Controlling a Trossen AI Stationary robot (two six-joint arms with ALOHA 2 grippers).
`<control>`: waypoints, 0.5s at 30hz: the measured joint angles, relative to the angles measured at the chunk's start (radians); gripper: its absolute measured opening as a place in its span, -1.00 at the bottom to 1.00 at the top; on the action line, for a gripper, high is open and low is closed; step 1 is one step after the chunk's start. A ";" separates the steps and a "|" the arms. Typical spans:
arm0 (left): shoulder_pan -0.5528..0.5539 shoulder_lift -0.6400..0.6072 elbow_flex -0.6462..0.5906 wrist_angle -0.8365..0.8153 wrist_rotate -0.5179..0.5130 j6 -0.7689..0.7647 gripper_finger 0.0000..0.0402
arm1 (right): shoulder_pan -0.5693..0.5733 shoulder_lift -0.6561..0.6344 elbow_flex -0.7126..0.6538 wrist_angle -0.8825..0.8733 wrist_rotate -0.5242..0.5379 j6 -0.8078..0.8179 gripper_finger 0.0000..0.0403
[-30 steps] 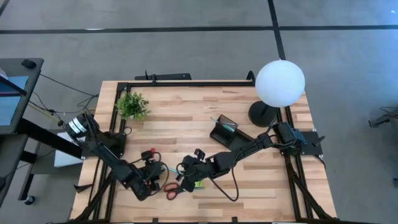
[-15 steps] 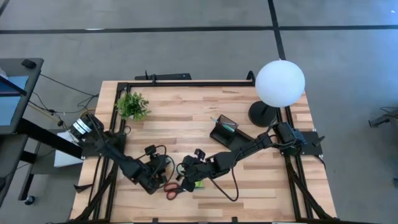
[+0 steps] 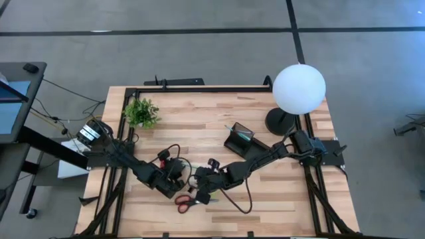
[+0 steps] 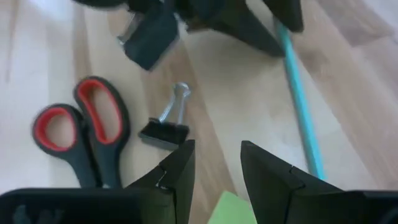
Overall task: Pick and place office supplies into organizer
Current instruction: Put the blue pencil into the desk organizer
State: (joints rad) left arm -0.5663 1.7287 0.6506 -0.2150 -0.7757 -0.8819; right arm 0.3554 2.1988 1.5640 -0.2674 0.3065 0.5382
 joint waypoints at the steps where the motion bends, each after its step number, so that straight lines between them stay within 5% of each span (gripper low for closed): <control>1: 0.000 0.000 0.000 0.003 0.000 0.003 -0.43 | -0.008 -0.002 0.000 0.000 -0.004 -0.018 -0.39; 7: 0.001 0.001 0.000 0.003 -0.001 -0.012 -0.43 | -0.048 -0.023 0.003 0.032 0.043 -0.161 -0.39; 15: 0.022 0.001 0.000 0.001 0.004 -0.058 -0.43 | -0.095 -0.018 0.000 -0.152 0.066 -0.099 -0.39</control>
State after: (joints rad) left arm -0.5446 1.7298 0.6506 -0.2142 -0.7715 -0.9398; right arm 0.2607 2.1803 1.5636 -0.4189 0.3726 0.4396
